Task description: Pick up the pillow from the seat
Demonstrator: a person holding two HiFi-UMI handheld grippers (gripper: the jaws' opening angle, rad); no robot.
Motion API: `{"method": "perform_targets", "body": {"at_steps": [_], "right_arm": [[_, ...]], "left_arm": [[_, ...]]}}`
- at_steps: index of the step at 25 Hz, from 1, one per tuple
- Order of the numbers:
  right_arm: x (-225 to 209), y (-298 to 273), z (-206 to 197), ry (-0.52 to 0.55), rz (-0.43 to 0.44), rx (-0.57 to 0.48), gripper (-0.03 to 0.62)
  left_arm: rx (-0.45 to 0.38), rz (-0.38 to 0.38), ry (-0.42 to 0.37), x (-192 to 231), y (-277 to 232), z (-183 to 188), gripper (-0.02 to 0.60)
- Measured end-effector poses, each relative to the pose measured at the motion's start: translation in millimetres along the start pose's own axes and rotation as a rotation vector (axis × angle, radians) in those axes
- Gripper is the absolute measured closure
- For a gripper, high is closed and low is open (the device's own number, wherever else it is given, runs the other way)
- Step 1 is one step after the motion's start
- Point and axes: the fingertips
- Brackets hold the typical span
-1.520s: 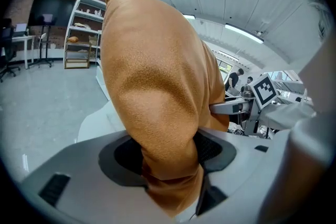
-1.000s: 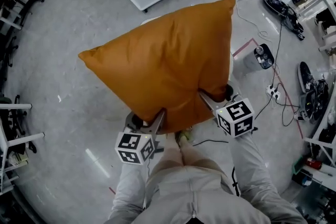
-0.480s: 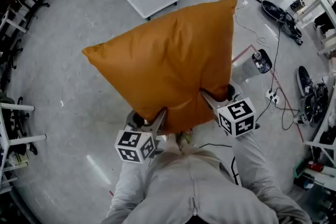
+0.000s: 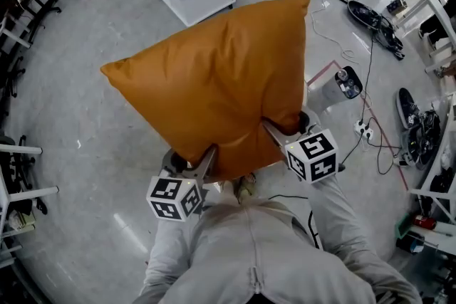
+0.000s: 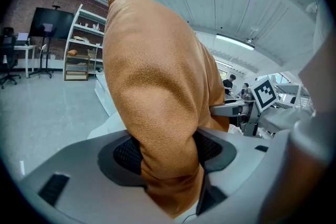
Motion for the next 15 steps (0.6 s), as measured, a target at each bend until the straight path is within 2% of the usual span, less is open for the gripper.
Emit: {"method": "perform_targets", "body": {"at_steps": [15], "right_arm": [[2.7, -7.5, -3.1, -0.001, 0.001, 0.013, 0.326]], "left_arm": [[0.012, -0.001, 0.014, 6.8, -1.6, -5.0, 0.308]]}}
Point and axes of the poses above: the fingertips, and each gripper's own axes: y backward along the fingers, x to its left, z out of its top, and after that the axes turned 10 degrees about -y, right-handed
